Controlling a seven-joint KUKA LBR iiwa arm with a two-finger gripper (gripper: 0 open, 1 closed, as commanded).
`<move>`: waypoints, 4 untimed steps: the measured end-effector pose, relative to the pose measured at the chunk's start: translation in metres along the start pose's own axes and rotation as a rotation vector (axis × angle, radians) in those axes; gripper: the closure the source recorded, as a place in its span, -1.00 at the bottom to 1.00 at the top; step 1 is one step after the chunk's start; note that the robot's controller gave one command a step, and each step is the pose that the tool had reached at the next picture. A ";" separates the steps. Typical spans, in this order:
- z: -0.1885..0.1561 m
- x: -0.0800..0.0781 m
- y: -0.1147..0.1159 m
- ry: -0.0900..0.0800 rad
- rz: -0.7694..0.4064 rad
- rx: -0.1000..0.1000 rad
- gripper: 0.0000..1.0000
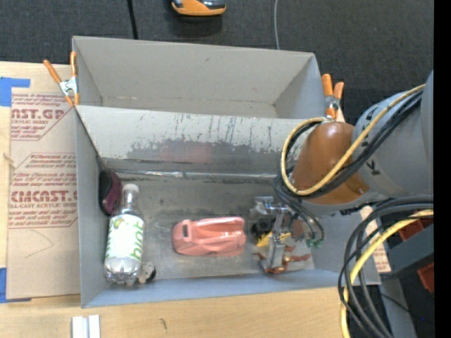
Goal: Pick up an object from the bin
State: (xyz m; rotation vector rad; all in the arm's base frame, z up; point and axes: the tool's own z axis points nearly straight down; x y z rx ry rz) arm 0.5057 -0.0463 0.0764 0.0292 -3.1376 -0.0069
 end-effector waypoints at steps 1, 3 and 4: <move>0.002 0.007 -0.019 0.005 -0.268 -0.013 1.00; 0.002 0.006 -0.016 0.009 -0.273 -0.010 1.00; -0.024 0.008 -0.030 -0.004 -0.282 0.000 1.00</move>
Offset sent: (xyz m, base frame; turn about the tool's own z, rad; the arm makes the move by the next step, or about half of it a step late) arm 0.0000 0.0000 0.0000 0.0000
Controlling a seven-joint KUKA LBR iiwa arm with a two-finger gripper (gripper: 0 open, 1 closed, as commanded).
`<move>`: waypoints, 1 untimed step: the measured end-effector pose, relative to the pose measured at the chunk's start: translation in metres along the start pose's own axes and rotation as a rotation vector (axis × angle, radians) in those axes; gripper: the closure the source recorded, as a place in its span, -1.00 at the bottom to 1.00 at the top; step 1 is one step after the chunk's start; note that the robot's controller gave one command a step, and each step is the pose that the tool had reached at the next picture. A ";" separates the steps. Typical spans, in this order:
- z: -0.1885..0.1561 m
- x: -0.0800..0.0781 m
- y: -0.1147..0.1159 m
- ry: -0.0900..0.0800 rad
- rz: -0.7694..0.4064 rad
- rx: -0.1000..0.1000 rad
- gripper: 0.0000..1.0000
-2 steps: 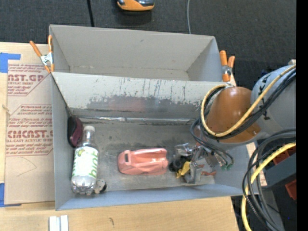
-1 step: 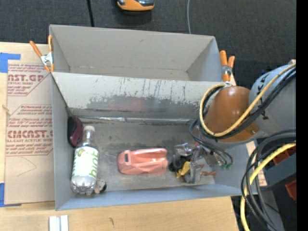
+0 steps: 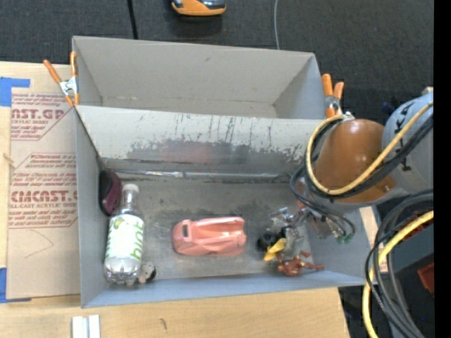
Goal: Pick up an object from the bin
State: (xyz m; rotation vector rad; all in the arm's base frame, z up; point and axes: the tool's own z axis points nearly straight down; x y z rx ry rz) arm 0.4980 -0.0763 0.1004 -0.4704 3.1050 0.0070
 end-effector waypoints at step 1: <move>0.005 -0.006 -0.011 -0.003 -0.009 0.005 1.00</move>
Offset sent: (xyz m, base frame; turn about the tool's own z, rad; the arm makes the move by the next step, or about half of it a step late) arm -0.0089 -0.0168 0.0442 -0.0056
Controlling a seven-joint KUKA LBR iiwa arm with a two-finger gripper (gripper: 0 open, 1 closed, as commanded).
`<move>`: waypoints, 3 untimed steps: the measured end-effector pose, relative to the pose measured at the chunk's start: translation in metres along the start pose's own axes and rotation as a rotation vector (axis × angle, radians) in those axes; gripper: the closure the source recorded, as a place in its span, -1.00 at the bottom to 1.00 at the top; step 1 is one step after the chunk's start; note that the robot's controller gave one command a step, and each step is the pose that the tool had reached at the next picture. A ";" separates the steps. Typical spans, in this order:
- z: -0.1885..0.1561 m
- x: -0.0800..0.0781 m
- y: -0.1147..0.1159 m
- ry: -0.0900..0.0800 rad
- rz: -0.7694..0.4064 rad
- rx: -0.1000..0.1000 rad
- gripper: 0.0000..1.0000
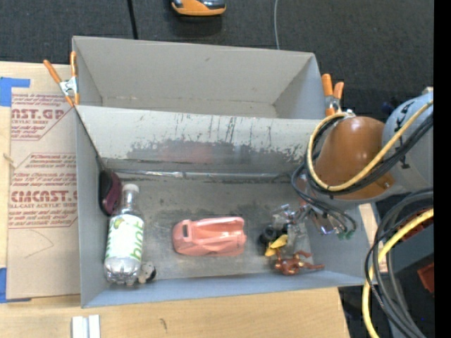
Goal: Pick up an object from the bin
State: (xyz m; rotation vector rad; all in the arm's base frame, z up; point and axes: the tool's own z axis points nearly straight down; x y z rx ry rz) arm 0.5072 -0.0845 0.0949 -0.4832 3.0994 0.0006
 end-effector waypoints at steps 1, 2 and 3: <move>-0.033 0.014 0.000 0.006 0.001 -0.002 1.00; -0.052 -0.009 -0.017 0.003 -0.022 0.000 1.00; -0.101 0.005 -0.020 0.010 -0.019 -0.004 1.00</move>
Offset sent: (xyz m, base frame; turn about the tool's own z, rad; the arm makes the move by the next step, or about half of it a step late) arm 0.0249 -0.0179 0.0576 -0.0330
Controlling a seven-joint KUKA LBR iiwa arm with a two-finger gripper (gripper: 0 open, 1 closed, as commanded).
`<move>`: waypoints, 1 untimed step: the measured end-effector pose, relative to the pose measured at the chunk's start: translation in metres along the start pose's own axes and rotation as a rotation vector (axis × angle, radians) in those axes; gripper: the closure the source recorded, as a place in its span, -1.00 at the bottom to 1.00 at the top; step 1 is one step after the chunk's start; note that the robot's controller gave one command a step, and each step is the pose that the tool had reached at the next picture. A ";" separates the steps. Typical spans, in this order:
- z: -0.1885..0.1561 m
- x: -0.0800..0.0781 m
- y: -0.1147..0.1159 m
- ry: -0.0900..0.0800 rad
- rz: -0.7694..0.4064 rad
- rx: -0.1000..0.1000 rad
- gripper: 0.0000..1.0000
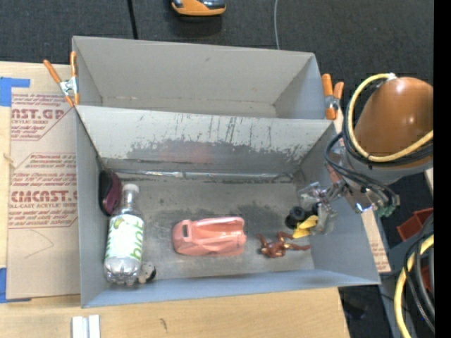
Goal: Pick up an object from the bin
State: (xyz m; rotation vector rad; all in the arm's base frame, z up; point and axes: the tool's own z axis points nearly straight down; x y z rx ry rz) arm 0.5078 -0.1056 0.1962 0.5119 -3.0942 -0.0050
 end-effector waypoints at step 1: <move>-0.071 -0.034 -0.026 -0.005 -0.001 0.004 1.00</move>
Offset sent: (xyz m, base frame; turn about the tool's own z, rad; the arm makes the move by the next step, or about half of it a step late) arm 0.0032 -0.0139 -0.1262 -0.1017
